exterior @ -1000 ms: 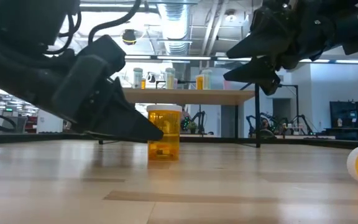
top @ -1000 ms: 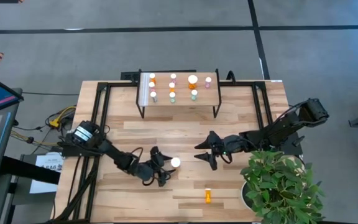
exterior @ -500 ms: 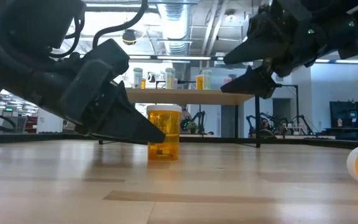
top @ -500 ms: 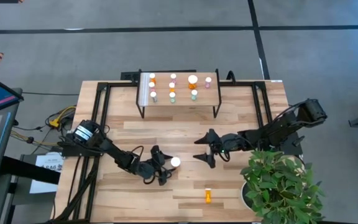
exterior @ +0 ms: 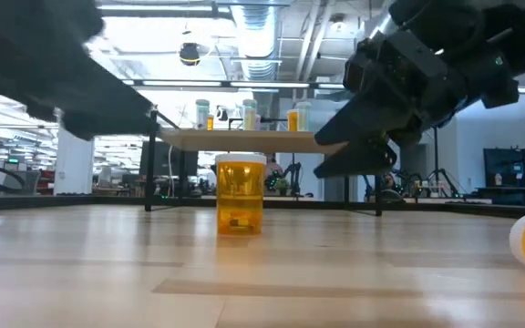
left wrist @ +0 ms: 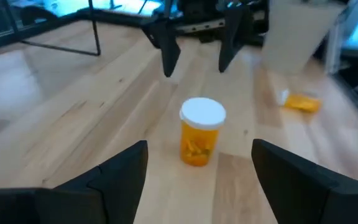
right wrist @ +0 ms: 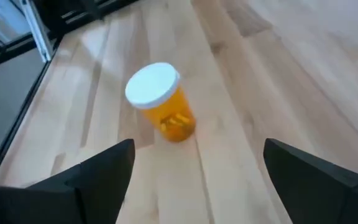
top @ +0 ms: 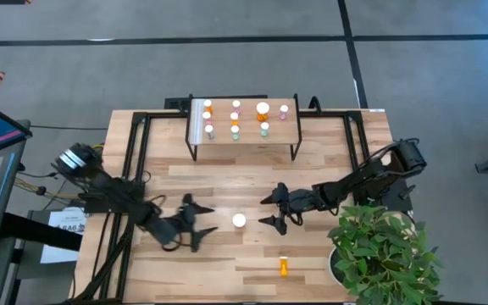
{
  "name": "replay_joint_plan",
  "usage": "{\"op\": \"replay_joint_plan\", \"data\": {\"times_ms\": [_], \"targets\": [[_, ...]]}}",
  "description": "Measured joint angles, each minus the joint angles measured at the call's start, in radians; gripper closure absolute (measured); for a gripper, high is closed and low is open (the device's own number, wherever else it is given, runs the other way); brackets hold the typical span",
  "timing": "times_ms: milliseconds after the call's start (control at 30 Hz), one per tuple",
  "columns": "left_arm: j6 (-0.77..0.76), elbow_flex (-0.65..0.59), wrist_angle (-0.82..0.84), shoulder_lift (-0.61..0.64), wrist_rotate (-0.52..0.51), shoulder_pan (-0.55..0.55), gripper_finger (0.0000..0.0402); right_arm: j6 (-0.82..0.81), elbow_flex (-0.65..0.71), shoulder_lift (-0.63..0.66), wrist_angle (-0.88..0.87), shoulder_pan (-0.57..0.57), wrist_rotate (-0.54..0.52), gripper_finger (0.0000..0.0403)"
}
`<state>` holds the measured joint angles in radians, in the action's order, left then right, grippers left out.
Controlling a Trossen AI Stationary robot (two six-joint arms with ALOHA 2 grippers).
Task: Pick and place medicine bottles onto shelf by color
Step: Put the big orange pill bottle on the shelf
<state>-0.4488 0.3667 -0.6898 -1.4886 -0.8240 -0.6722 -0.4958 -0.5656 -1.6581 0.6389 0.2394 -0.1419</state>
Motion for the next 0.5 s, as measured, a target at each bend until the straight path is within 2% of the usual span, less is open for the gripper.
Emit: {"op": "replay_joint_plan", "data": {"times_ms": [233,400,500], "targets": [[0.047,-0.244,-0.178,0.280,-0.030,-0.094,0.0127,0.197,-0.072,0.024,0.049,0.005,0.198,0.0027],[0.146,-0.353,-0.210,0.494,-0.023,-0.107,0.0127,0.240,-0.105,0.014,0.102,0.028,0.218,0.0027],[0.173,-0.355,-0.128,0.588,-0.017,-0.107,0.0127,0.242,-0.118,0.005,0.114,0.042,0.218,0.0026]]}}
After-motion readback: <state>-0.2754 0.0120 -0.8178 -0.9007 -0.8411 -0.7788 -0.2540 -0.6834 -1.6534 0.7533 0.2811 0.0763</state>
